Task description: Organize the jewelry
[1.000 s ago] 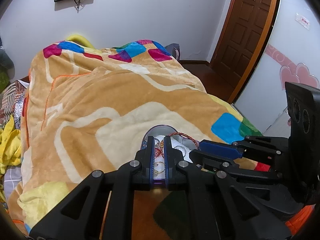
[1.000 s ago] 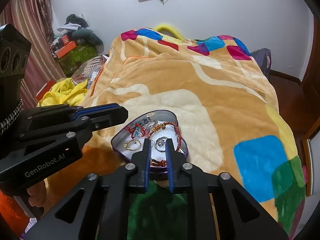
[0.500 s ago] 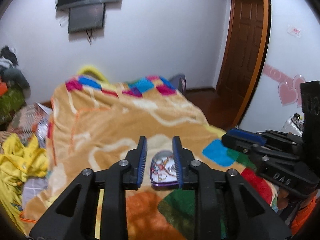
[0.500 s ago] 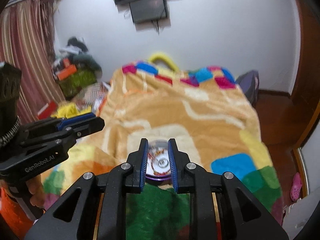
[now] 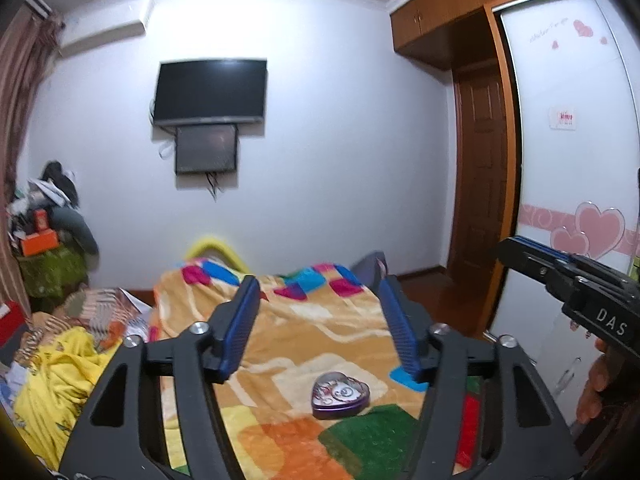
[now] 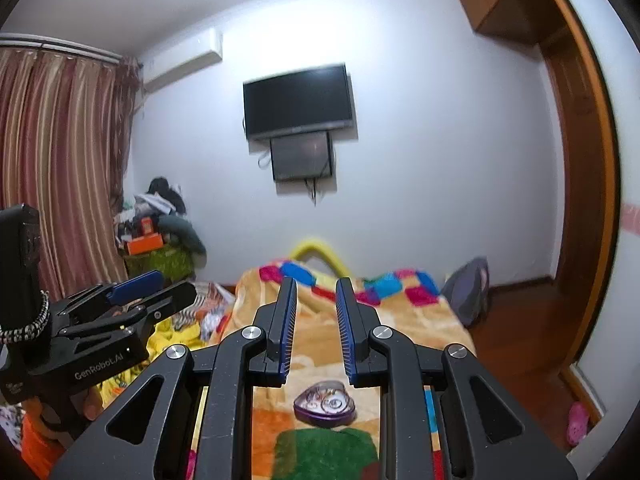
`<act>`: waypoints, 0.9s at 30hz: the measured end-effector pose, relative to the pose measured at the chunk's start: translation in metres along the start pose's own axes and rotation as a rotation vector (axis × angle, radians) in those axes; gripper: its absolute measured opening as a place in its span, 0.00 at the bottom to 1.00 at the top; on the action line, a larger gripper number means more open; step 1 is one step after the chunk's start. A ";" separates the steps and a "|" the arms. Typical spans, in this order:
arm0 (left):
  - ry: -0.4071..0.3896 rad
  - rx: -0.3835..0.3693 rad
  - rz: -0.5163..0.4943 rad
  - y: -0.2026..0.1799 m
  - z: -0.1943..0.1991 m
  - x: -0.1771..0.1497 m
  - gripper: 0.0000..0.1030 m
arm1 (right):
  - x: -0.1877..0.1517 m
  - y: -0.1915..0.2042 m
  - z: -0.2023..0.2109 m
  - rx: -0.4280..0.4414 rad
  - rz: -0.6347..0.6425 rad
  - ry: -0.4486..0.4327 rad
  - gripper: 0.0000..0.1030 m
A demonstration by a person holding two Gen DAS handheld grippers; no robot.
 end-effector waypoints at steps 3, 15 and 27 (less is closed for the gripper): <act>-0.023 0.014 0.004 0.001 0.015 0.004 0.81 | 0.005 0.009 0.012 -0.022 0.022 -0.033 0.28; -0.032 0.040 0.030 0.000 0.036 -0.004 0.95 | -0.001 0.013 0.025 -0.127 0.037 -0.060 0.78; -0.024 0.035 0.027 -0.004 0.039 -0.006 0.95 | -0.012 0.010 0.038 -0.124 0.039 -0.030 0.78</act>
Point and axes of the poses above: each gripper's, at about its wrist camera, not at the fingertips, and z roughly against the way its jaws point, y to its left, x to its top, the point moved 6 cm from there along -z, roughly the way its jaws point, and after that the axes turned 6 degrees about -y, right-handed, at the moved point
